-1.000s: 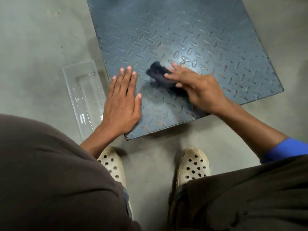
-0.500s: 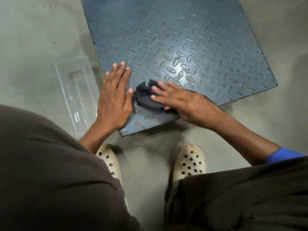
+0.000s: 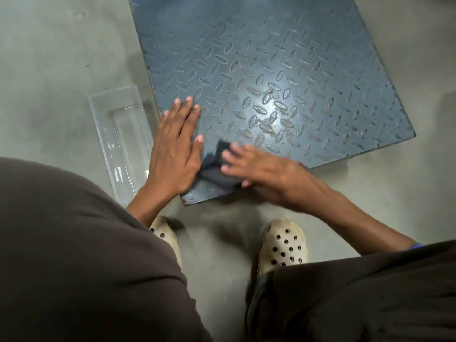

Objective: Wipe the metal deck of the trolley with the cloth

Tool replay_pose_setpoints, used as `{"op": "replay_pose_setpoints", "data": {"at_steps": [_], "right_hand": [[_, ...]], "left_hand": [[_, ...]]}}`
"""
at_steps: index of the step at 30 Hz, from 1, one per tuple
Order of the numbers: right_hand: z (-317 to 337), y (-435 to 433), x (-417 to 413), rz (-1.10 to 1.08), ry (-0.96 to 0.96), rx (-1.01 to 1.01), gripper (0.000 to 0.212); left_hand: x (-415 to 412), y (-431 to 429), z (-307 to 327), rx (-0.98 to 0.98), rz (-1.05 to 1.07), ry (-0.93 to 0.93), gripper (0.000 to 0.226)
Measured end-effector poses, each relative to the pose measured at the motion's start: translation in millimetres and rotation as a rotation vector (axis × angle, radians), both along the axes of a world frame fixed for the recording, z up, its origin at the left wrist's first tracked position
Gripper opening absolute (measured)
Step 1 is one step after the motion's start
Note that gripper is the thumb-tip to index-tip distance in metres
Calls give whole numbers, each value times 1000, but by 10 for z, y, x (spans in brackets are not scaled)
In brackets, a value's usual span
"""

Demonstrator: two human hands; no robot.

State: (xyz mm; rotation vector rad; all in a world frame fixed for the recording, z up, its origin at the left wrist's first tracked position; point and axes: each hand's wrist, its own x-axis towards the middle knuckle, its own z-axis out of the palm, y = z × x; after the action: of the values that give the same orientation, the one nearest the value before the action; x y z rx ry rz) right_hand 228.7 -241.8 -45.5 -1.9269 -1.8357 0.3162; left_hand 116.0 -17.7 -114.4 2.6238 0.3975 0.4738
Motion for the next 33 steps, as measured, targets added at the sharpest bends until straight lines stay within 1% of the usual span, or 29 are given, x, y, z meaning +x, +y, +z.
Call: {"op": "replay_pose_setpoints", "data": {"at_steps": [2, 3, 4, 5, 7, 8, 9, 10, 12, 15, 18, 20, 22, 26, 31, 33], "right_hand": [[-16, 18, 225, -223, -30, 29, 44], [-27, 10, 269, -268, -46, 12, 42], [-40, 1, 251, -238, -44, -17, 41], [-53, -10, 182, -142, -13, -53, 42], [-14, -23, -7, 124, 123, -131, 45], [58, 0, -57, 221, 163, -150, 45], [149, 50, -36, 252, 178, -152, 45], [211, 124, 54, 226, 173, -128, 43], [363, 313, 328, 86, 146, -81, 39], [560, 664, 759, -109, 106, -77, 41], [682, 1022, 1066, -211, 37, -174, 42], [753, 1257, 1204, -218, -28, -265, 43], [780, 1504, 1320, -229, -70, -305, 44], [591, 2031, 1572, -348, -128, -268, 45], [13, 2592, 1974, -591, -143, -283, 44], [-133, 2792, 1956, -599, -161, -247, 44]], "left_hand": [[3, -3, -7, -6, 12, 7, 58], [9, -8, -3, -11, 15, 10, 58], [12, -11, 6, -15, 13, 13, 59], [10, -5, 15, -20, 6, 21, 59], [-12, 43, 19, -17, -13, 40, 60], [-18, 102, 22, -3, -30, 44, 62], [-7, 189, 26, 16, -57, 52, 64], [22, 294, 28, 35, -90, 66, 67], [118, 496, 33, 53, -129, 103, 75], [326, 692, 53, 80, -59, 169, 78], [575, 820, 112, 57, 53, 222, 76], [738, 946, 131, 38, 113, 236, 72], [892, 1101, 141, 23, 145, 240, 69], [1099, 1406, 137, -75, 179, 234, 64], [1158, 1482, 31, -127, 188, 173, 69], [1163, 1479, 9, -147, 205, 155, 71]]}}
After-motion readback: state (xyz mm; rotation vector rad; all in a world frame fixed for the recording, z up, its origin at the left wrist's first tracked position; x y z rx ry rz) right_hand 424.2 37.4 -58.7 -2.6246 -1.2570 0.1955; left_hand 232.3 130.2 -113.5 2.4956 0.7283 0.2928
